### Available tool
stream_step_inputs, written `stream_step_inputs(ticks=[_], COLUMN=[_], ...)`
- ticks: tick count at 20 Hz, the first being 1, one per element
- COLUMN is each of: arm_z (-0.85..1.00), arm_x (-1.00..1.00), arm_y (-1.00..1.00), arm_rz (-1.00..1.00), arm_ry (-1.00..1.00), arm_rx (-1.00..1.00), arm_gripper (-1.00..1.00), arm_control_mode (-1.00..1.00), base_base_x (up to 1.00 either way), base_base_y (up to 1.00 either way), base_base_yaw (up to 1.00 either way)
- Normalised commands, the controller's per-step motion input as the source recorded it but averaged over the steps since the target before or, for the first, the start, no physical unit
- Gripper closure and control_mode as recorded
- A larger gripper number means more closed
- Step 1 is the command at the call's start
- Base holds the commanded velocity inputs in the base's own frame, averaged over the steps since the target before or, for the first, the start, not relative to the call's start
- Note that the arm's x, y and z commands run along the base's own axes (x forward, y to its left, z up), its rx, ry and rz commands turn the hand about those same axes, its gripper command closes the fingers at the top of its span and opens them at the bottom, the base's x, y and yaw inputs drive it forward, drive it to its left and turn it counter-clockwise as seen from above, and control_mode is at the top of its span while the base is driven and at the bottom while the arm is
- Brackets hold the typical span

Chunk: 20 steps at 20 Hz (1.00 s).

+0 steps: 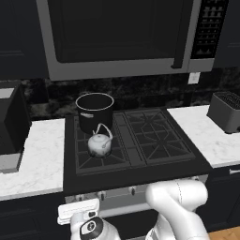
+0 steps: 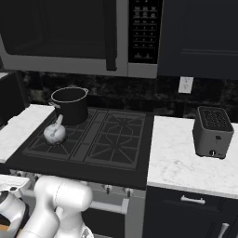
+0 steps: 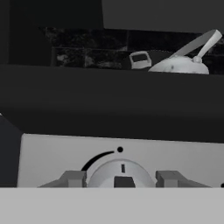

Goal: Pick the kettle from the counter and place it on a stove burner. Then turn the burner on.

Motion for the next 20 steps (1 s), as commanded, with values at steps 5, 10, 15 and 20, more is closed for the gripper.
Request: stream_step_inputs(ticks=[5,10,15,20], arm_z=[0.0,0.0,0.0,0.0], arm_x=[0.0,0.0,-0.01,-0.05], arm_y=[0.0,0.0,0.0,0.0], arm_rz=[0.0,0.03,0.1,0.13], arm_ry=[0.0,0.1,0.16,0.14], arm_rx=[0.0,-0.14,-0.32,-0.35], arm_gripper=[1.0,1.0,1.0,1.0], arm_control_mode=[-1.0,-1.0,-1.0,-1.0], base_base_x=[0.0,0.0,0.0,0.0], base_base_y=[0.0,0.0,0.0,0.0], base_base_yaw=[0.0,0.0,0.0,0.0])
